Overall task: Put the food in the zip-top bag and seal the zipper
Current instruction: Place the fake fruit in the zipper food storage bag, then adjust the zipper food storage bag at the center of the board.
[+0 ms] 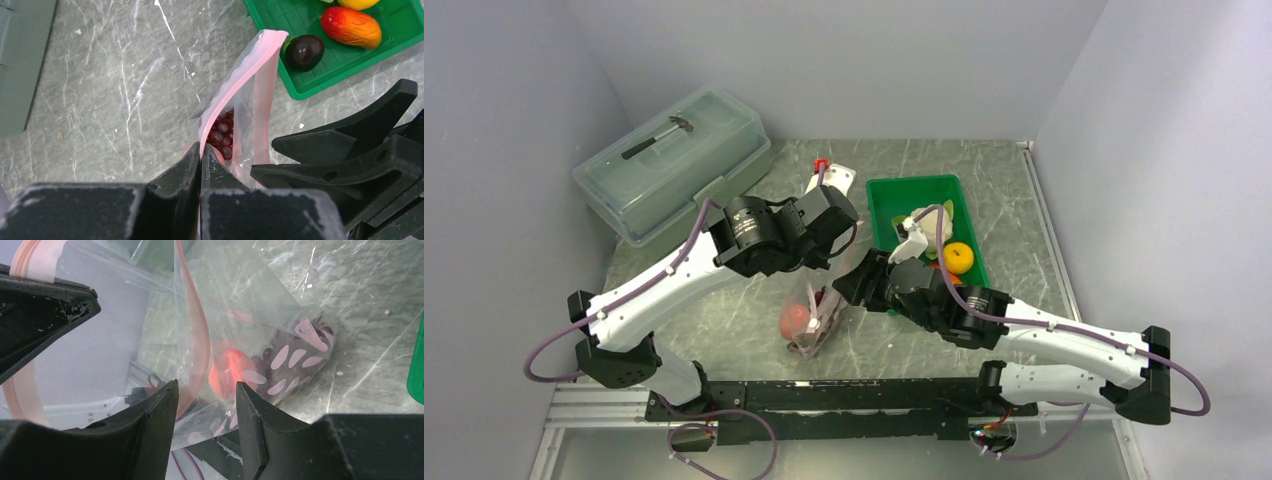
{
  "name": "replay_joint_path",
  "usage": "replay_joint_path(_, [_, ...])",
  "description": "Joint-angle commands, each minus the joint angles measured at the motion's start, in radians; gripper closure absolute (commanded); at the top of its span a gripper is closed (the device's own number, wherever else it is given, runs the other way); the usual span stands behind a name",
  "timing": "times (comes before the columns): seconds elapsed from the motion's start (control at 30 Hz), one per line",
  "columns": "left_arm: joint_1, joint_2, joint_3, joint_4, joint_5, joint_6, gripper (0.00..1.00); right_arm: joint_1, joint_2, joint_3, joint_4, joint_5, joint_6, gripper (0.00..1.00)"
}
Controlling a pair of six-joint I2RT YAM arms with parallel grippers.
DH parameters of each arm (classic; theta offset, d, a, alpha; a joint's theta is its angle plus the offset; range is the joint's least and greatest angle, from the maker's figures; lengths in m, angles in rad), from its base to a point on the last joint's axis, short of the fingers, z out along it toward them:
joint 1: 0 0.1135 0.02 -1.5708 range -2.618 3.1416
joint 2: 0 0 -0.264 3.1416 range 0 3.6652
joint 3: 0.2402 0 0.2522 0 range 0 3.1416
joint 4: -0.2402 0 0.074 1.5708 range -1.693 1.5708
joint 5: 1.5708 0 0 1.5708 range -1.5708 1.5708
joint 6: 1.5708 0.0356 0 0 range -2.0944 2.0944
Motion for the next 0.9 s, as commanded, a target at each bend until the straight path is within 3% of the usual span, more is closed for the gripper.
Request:
replay_joint_path(0.0, [0.003,-0.044,-0.002,0.032,0.012,0.002,0.93,0.003,-0.001,0.048,0.053,0.018,0.027,0.52])
replay_joint_path(0.7, [0.003,-0.073,-0.045,0.058,0.035,-0.001,0.94,0.003,0.071,0.103,0.08,0.082,0.004,0.68])
replay_joint_path(0.87, [0.003,-0.086,-0.056,0.056,0.033,-0.004,0.94,0.001,0.07,0.098,0.095,0.094,0.004,0.93])
